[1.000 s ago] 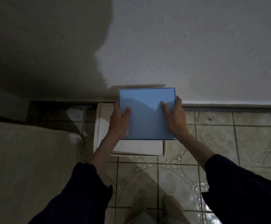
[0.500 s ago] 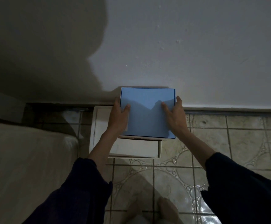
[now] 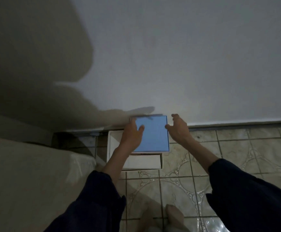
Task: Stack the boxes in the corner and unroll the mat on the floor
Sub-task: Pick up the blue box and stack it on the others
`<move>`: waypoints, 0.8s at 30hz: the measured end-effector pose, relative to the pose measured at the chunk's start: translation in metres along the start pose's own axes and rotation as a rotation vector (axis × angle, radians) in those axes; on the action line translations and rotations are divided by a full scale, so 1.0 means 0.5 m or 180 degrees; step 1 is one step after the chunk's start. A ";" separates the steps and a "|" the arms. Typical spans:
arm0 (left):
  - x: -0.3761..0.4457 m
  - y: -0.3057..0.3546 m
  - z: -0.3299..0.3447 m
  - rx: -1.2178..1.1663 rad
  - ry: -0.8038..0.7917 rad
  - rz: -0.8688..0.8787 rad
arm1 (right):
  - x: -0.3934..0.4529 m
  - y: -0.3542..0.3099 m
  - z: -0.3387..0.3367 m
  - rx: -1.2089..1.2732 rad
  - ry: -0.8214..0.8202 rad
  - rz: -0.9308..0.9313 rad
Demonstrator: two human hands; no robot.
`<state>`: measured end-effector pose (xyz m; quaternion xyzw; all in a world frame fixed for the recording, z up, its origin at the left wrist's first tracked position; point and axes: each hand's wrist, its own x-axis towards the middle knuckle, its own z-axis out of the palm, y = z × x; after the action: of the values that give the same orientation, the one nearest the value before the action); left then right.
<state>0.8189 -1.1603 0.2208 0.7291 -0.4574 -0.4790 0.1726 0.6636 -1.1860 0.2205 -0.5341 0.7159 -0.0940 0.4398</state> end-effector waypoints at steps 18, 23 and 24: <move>-0.373 0.556 -0.170 0.1276 -0.0861 0.0854 | -0.399 -0.286 -0.518 -0.0475 -0.0062 -0.0021; -0.457 0.689 -0.123 0.1429 -0.1003 0.1190 | -0.499 -0.236 -0.665 -0.0475 0.0214 0.0123; -0.473 0.715 -0.107 0.1455 -0.1040 0.1254 | -0.519 -0.218 -0.694 -0.0454 0.0276 0.0166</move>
<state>0.6564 -1.1598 0.6210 0.5603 -0.7065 -0.4320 0.0185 0.4958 -1.1275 0.6303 -0.5407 0.7528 -0.0543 0.3715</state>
